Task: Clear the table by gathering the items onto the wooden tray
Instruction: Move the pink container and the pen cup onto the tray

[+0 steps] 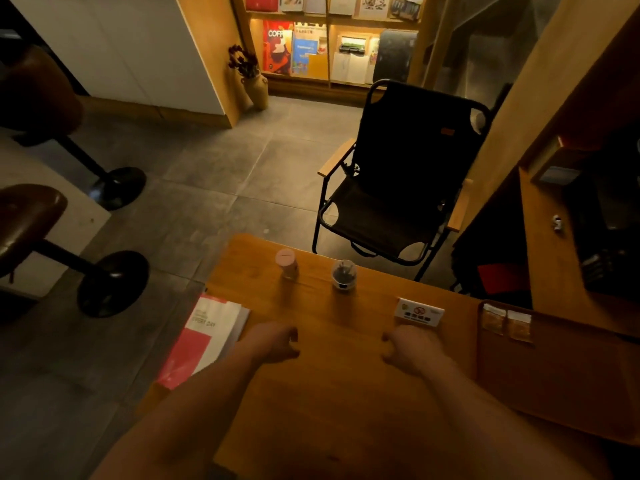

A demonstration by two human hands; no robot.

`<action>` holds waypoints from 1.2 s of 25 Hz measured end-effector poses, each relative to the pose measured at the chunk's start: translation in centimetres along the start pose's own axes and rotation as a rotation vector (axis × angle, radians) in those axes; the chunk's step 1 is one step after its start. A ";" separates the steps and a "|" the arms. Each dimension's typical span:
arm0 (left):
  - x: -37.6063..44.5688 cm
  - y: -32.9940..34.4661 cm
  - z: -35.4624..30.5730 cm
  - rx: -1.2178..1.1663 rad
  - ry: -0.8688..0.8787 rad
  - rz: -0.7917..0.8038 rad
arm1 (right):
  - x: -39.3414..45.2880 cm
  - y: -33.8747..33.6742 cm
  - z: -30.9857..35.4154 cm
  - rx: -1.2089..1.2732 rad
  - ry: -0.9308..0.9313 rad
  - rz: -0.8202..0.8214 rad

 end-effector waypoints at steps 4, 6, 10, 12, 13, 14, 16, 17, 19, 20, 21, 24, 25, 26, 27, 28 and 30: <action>1.5 -6.2 1.3 0.043 0.115 -0.243 | 3.0 -4.4 2.2 0.010 0.031 -0.210; 2.8 -9.0 1.3 0.064 0.181 -0.352 | 4.3 -6.0 2.9 0.017 0.047 -0.291; 5.6 -13.4 1.1 0.043 0.271 -0.526 | 7.4 -7.9 3.3 0.096 0.106 -0.369; 7.1 -14.4 1.1 0.010 0.290 -0.565 | 9.3 -7.2 3.0 0.106 0.151 -0.299; 7.9 -14.5 1.1 0.010 0.284 -0.556 | 10.3 -7.0 2.8 0.100 0.166 -0.274; 9.0 -14.5 1.3 0.011 0.272 -0.530 | 11.3 -6.8 2.7 0.105 0.171 -0.260; 10.8 -14.0 1.8 -0.011 0.248 -0.460 | 12.7 -6.5 2.7 0.138 0.173 -0.255; 11.4 -13.7 2.0 -0.025 0.241 -0.434 | 13.2 -6.3 2.8 0.150 0.173 -0.258; 12.2 -13.4 2.3 -0.035 0.247 -0.417 | 13.9 -6.0 3.0 0.158 0.163 -0.263; 12.5 -13.3 2.5 -0.045 0.250 -0.419 | 14.2 -5.9 3.2 0.162 0.154 -0.265; 12.8 -13.2 2.6 -0.065 0.250 -0.420 | 14.5 -5.8 3.4 0.172 0.146 -0.273; 13.4 -13.1 3.0 -0.179 0.258 -0.419 | 14.9 -5.7 3.6 0.227 0.144 -0.323; 13.6 -13.1 3.1 -0.236 0.265 -0.418 | 15.1 -5.7 3.6 0.249 0.150 -0.339; 13.7 -13.0 3.4 -0.305 0.269 -0.413 | 15.3 -5.6 3.5 0.273 0.159 -0.350; 13.9 -13.0 3.7 -0.376 0.267 -0.406 | 15.4 -5.4 3.4 0.304 0.174 -0.355; 14.0 -12.8 3.9 -0.435 0.262 -0.400 | 15.4 -5.1 3.2 0.343 0.192 -0.359; 14.4 -12.6 4.3 -0.488 0.251 -0.400 | 15.6 -4.4 2.8 0.425 0.210 -0.369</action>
Point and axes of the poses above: each hand's wrist, its own x-axis towards the middle knuckle, its own y-axis out of the palm, z = x × y, the point moved 10 cm from there along x, towards the middle knuckle, and after that the axes turned 12 degrees about -x, right-handed, at the moved point
